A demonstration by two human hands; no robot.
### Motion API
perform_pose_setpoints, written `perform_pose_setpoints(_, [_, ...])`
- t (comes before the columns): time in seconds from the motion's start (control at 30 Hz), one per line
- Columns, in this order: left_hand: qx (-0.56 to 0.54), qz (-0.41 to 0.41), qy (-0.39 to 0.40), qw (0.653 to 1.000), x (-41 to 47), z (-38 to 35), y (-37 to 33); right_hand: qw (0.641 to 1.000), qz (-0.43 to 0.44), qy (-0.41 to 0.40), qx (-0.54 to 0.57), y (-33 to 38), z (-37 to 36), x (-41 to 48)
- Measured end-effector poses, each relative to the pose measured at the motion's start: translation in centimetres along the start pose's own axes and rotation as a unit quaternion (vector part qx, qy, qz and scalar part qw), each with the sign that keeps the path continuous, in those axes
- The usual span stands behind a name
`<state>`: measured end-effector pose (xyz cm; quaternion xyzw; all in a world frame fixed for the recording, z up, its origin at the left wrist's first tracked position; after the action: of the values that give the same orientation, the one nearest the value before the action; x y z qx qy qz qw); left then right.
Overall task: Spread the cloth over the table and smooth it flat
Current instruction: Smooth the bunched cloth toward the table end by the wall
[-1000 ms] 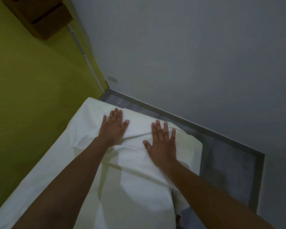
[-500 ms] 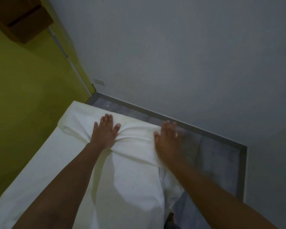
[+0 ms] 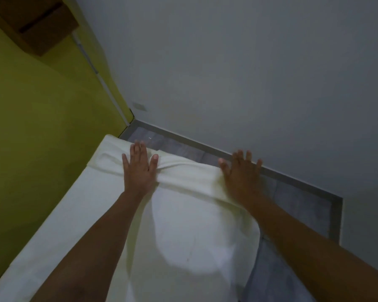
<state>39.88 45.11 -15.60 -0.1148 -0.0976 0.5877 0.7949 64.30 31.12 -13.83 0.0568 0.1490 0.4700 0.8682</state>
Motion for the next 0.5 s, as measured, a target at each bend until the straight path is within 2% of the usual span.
perform_pose_setpoints(0.07, [0.004,0.015,0.026,1.000,0.6,-0.7,0.3,0.996,0.077,-0.035,0.014,3.0,-1.1,-2.0])
perform_pose_setpoints(0.13, [0.014,0.016,0.035,0.999,1.9,-1.1,0.6,0.991,0.129,-0.032,0.014,5.8,-2.5,-3.3])
perform_pose_setpoints(0.23, [0.009,0.011,0.036,0.999,5.0,-0.7,1.3,0.988,0.147,-0.039,-0.011,7.4,-3.4,-3.1])
perform_pose_setpoints(0.4, [0.029,-0.030,0.085,0.995,10.1,-0.5,3.0,0.984,0.164,-0.064,-0.020,8.1,-3.2,-1.5])
perform_pose_setpoints(0.43, [-0.006,-0.021,0.070,0.997,10.8,-0.2,3.0,0.984,0.169,-0.058,-0.015,8.0,-3.5,-1.5])
perform_pose_setpoints(0.5, [-0.094,0.031,-0.042,0.994,10.9,0.1,3.2,0.983,0.178,-0.035,-0.002,7.3,-4.4,-2.0])
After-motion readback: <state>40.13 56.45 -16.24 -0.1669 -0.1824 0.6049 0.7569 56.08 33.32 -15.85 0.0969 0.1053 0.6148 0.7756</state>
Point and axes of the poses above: each hand's wrist, its own x-axis towards the middle knuckle, its own z-axis out of the back of the hand, y = z × x, the point moved 1 cm from there along x, towards the middle knuckle, and after that the axes turned 1 degree about z, right-handed, at the moved point
